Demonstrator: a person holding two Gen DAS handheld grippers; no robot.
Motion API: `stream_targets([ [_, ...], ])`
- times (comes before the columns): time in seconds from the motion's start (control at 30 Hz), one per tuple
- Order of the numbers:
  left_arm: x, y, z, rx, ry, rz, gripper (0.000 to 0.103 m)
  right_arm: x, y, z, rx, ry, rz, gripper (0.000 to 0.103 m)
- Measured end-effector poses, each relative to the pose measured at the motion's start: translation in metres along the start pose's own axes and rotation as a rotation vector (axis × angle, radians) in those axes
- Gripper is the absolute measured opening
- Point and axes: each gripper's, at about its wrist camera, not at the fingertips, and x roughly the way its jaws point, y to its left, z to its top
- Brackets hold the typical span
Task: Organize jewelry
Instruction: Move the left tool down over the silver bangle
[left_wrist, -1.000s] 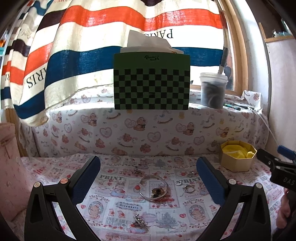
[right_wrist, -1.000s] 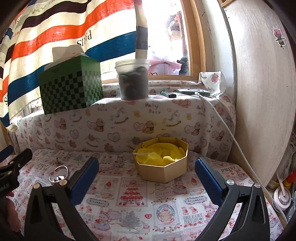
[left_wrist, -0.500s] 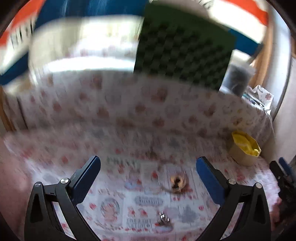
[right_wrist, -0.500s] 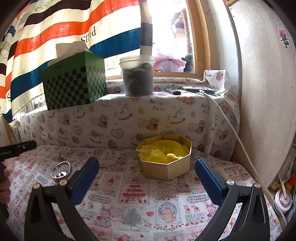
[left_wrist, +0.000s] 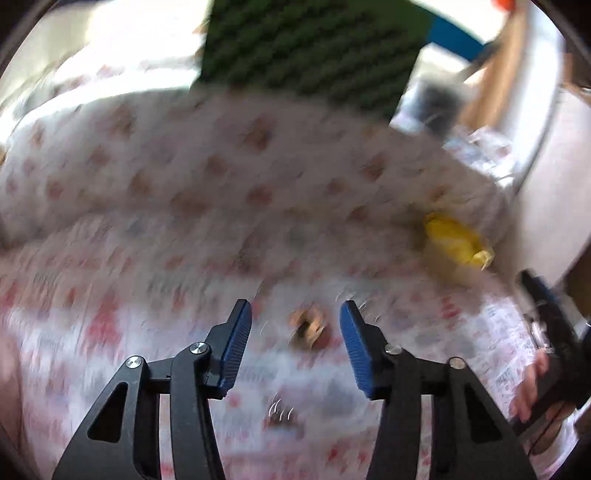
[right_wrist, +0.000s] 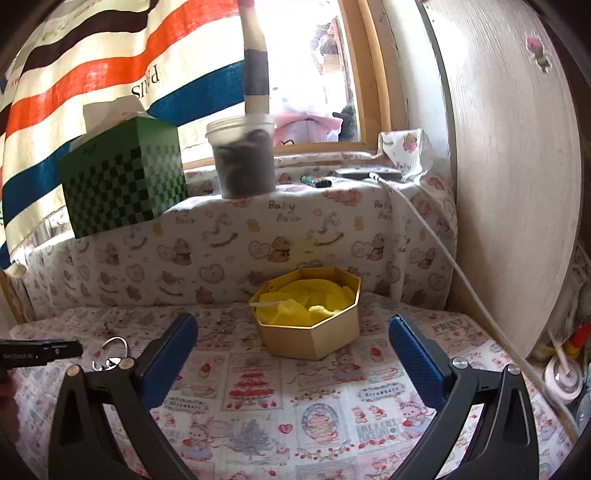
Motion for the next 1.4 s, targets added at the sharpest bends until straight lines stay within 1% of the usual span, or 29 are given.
stream_targets([
  [0.03, 0.002, -0.004, 0.005, 0.055, -0.021, 0.043, 0.06, 0.003, 0.0, 0.0, 0.003, 0.016, 0.009, 0.102],
  [0.07, 0.005, -0.007, 0.007, 0.092, -0.018, 0.091, 0.06, 0.007, 0.002, -0.001, -0.001, 0.044, 0.019, 0.101],
  [0.1, 0.009, -0.008, 0.009, 0.098, 0.001, 0.11, 0.06, 0.011, 0.003, -0.001, -0.006, 0.069, 0.021, 0.098],
  [0.13, 0.014, -0.01, 0.01, 0.094, 0.03, 0.09, 0.063, 0.014, 0.003, -0.002, -0.007, 0.086, 0.023, 0.098],
  [0.17, 0.018, -0.011, 0.01, 0.099, 0.055, 0.072, 0.071, 0.016, 0.002, -0.003, -0.002, 0.104, 0.03, 0.098],
  [0.2, 0.023, -0.014, 0.01, 0.116, 0.072, 0.078, 0.074, 0.018, 0.0, -0.004, 0.003, 0.113, 0.038, 0.098],
  [0.23, 0.028, -0.018, 0.009, 0.144, 0.082, 0.124, 0.078, 0.02, -0.002, -0.005, 0.011, 0.129, 0.047, 0.098],
  [0.27, 0.035, -0.021, 0.009, 0.168, 0.092, 0.197, 0.08, 0.022, -0.002, -0.005, 0.014, 0.141, 0.052, 0.098],
  [0.3, 0.04, -0.022, 0.009, 0.185, 0.098, 0.237, 0.08, 0.024, -0.003, -0.006, 0.015, 0.151, 0.055, 0.098],
  [0.33, 0.044, -0.023, 0.01, 0.194, 0.103, 0.224, 0.08, 0.027, -0.002, -0.007, 0.015, 0.166, 0.057, 0.098],
  [0.4, 0.046, -0.019, 0.012, 0.173, 0.128, 0.144, 0.08, 0.03, -0.002, -0.008, 0.007, 0.192, 0.063, 0.099],
  [0.47, 0.049, -0.013, 0.018, 0.145, 0.179, 0.073, 0.08, 0.031, -0.004, -0.009, 0.012, 0.199, 0.062, 0.099],
  [0.53, 0.057, -0.014, 0.025, 0.152, 0.236, 0.008, 0.08, 0.031, -0.007, -0.008, 0.025, 0.194, 0.059, 0.099],
  [0.57, 0.062, -0.016, 0.028, 0.171, 0.269, 0.008, 0.08, 0.031, -0.007, -0.008, 0.023, 0.195, 0.057, 0.099],
  [0.63, 0.073, -0.023, 0.031, 0.219, 0.342, 0.06, 0.08, 0.032, -0.009, -0.008, 0.026, 0.2, 0.054, 0.099],
  [0.7, 0.081, -0.033, 0.031, 0.242, 0.383, 0.096, 0.077, 0.034, -0.01, -0.009, 0.033, 0.208, 0.053, 0.1],
  [0.77, 0.09, -0.037, 0.032, 0.243, 0.423, 0.098, 0.077, 0.035, -0.011, -0.009, 0.042, 0.22, 0.058, 0.1],
  [0.8, 0.095, -0.039, 0.033, 0.235, 0.443, 0.087, 0.075, 0.037, -0.012, -0.01, 0.048, 0.228, 0.062, 0.1],
  [0.83, 0.097, -0.04, 0.033, 0.229, 0.458, 0.081, 0.069, 0.038, -0.012, -0.01, 0.05, 0.233, 0.064, 0.1],
  [0.87, 0.1, -0.041, 0.033, 0.227, 0.473, 0.085, 0.058, 0.038, -0.012, -0.01, 0.051, 0.238, 0.066, 0.1],
  [0.9, 0.102, -0.042, 0.032, 0.23, 0.484, 0.102, 0.053, 0.039, -0.012, -0.011, 0.051, 0.245, 0.072, 0.1],
  [0.93, 0.105, -0.045, 0.034, 0.24, 0.474, 0.137, 0.038, 0.04, -0.011, -0.011, 0.048, 0.251, 0.077, 0.1],
  [0.97, 0.103, -0.044, 0.035, 0.223, 0.476, 0.145, 0.024, 0.04, -0.01, -0.012, 0.044, 0.253, 0.081, 0.1],
  [1.03, 0.1, -0.044, 0.037, 0.182, 0.484, 0.143, 0.01, 0.039, -0.008, -0.012, 0.036, 0.25, 0.083, 0.1],
  [1.13, 0.097, -0.049, 0.034, 0.254, 0.484, 0.214, 0.012, 0.038, -0.005, -0.012, 0.022, 0.243, 0.089, 0.1],
  [1.2, 0.092, -0.052, 0.034, 0.261, 0.45, 0.233, 0.019, 0.037, -0.004, -0.012, 0.016, 0.239, 0.092, 0.1],
  [1.27, 0.088, -0.053, 0.037, 0.241, 0.409, 0.223, 0.038, 0.036, -0.005, -0.012, 0.013, 0.233, 0.091, 0.1],
  [1.33, 0.083, -0.053, 0.041, 0.221, 0.39, 0.207, 0.048, 0.035, -0.005, -0.011, 0.013, 0.23, 0.092, 0.1],
  [1.4, 0.072, -0.05, 0.048, 0.224, 0.392, 0.226, 0.052, 0.036, -0.005, -0.011, 0.014, 0.232, 0.092, 0.1],
])
